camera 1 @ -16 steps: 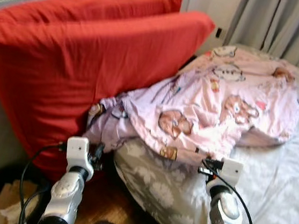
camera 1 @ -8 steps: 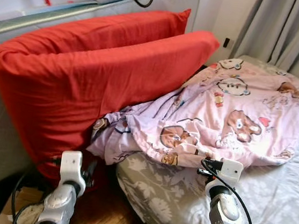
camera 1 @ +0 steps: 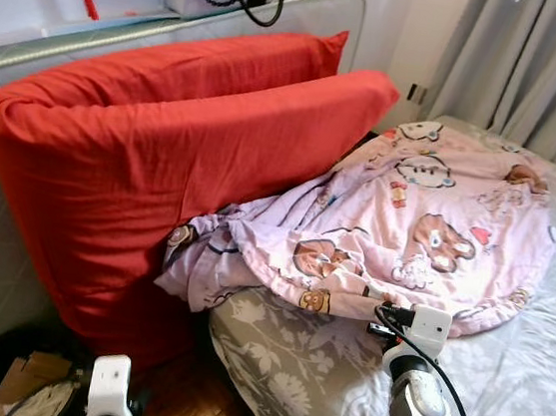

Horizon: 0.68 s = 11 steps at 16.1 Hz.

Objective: Clean up the room

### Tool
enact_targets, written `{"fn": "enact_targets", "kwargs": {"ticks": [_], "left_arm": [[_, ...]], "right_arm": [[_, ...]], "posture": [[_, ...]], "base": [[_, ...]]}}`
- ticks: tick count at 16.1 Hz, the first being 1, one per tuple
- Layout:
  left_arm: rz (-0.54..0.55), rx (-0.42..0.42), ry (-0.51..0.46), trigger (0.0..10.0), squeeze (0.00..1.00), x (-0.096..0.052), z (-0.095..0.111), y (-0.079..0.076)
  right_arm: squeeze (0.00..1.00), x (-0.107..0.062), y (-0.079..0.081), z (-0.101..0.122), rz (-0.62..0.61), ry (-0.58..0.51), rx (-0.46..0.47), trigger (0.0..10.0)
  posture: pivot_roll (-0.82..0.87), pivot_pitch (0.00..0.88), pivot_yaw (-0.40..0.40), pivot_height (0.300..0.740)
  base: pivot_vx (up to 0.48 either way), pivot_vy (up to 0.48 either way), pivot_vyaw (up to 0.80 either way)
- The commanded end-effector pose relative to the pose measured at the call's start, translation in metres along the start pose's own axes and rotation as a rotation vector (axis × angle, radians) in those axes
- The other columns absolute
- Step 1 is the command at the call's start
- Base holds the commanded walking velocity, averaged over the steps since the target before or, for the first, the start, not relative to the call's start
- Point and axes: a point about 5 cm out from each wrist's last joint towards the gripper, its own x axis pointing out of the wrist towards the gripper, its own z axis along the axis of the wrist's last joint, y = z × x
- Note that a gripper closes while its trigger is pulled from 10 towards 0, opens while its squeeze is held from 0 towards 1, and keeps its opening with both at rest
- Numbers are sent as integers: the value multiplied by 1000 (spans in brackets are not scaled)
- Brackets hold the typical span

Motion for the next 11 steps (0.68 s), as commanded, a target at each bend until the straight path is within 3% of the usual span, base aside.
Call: {"fn": "enact_targets", "kwargs": {"ticks": [1, 11], "left_arm": [[3, 10, 42, 10000, 0, -2, -9, 1], [-5, 23, 91, 10000, 0, -6, -23, 1]], "right_arm": [[0, 1, 0, 4, 1, -22, -8, 10000], [0, 3, -2, 9, -10, -30, -49, 10000]], "posture": [[75, 0, -36, 740], [73, 0, -27, 740]], "base": [[0, 0, 0], [0, 0, 0]]}}
